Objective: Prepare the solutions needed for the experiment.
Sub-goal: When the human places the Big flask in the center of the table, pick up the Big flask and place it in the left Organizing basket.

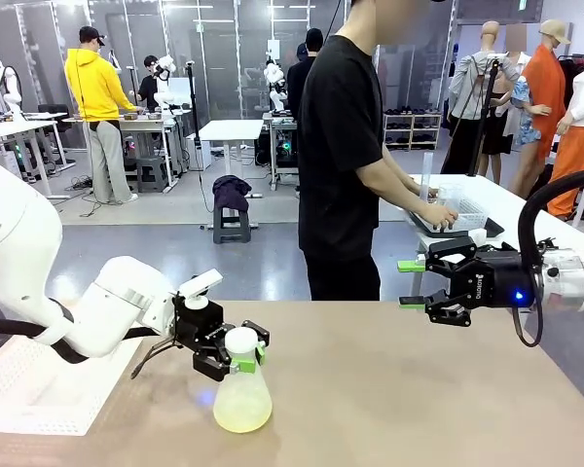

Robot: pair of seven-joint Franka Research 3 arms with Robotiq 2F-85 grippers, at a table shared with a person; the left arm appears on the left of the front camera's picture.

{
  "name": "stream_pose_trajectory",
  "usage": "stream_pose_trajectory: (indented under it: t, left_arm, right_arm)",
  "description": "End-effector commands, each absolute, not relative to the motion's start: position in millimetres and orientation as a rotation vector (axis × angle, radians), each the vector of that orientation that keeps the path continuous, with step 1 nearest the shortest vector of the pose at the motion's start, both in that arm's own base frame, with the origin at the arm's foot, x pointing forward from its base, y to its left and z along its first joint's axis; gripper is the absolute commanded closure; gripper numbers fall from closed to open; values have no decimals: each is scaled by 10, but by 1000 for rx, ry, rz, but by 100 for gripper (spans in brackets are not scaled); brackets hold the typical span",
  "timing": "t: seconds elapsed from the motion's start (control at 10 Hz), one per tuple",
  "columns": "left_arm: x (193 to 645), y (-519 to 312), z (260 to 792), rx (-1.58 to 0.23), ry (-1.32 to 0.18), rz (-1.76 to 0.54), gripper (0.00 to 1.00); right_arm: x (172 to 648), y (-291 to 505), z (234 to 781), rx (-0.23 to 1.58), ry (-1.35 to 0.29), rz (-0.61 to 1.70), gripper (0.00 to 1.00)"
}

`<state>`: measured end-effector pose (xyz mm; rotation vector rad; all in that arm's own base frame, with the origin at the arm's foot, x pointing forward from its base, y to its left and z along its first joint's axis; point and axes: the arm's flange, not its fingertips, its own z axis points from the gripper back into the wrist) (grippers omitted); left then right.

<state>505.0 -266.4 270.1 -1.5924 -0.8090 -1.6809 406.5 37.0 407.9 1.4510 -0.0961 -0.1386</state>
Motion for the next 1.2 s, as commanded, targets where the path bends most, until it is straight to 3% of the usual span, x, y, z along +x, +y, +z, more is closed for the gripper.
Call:
stream_pose_trajectory:
  t: [0.0, 0.5, 1.1]
  left_arm:
    - [5022, -2437, 3037, -1595, -808, -1651, 100]
    - [5006, -1658, 3952, -1524, -896, -1538, 100]
    - [4721, -109, 4692, -1078, -1224, -1443, 100]
  right_arm:
    - [4067, 369, 4088, 1464, -98, -140, 36]
    - [4067, 369, 4088, 1464, -98, -140, 36]
    - [4067, 369, 4088, 1464, -98, -140, 36]
